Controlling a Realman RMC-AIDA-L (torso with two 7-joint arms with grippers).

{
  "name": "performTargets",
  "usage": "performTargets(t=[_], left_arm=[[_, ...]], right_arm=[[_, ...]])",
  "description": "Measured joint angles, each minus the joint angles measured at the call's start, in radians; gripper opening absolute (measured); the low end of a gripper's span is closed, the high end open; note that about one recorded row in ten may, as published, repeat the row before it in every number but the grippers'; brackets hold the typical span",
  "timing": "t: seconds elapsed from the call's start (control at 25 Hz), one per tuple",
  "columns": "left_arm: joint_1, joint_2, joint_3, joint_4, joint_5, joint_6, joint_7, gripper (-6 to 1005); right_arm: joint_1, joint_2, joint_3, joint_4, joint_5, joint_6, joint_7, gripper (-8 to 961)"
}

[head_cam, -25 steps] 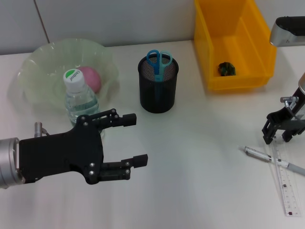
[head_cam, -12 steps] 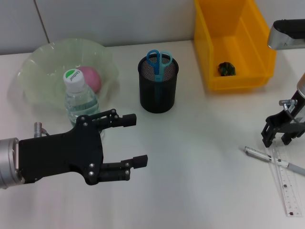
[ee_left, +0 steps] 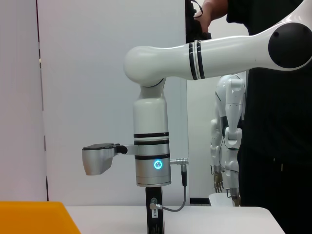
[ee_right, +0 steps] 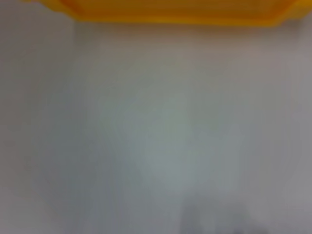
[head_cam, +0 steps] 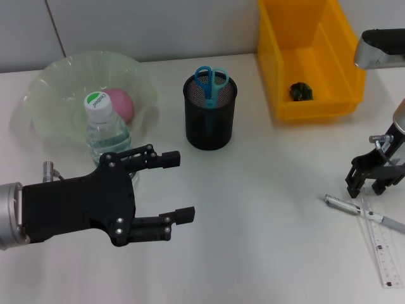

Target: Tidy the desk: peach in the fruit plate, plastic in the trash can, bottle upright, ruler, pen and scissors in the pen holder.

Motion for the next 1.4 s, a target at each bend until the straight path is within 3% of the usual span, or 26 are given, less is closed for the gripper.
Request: performTargets(t=[0.76, 1.2, 1.4], left_arm=[[-0.006, 0.002, 0.000, 0.000, -0.001, 0.000, -0.001, 807], [-0.002, 0.002, 0.000, 0.001, -0.002, 0.000, -0.001, 806], [-0.002, 0.002, 0.000, 0.004, -0.002, 0.001, -0.005, 807]], right_arm=[[-0.002, 0.003, 0.000, -0.007, 0.000, -0.011, 0.000, 470], [-0.002, 0.003, 0.007, -0.017, 0.000, -0.011, 0.000, 370], [-0.012, 0.004, 0.011, -0.060, 0.002, -0.029, 0.000, 369]])
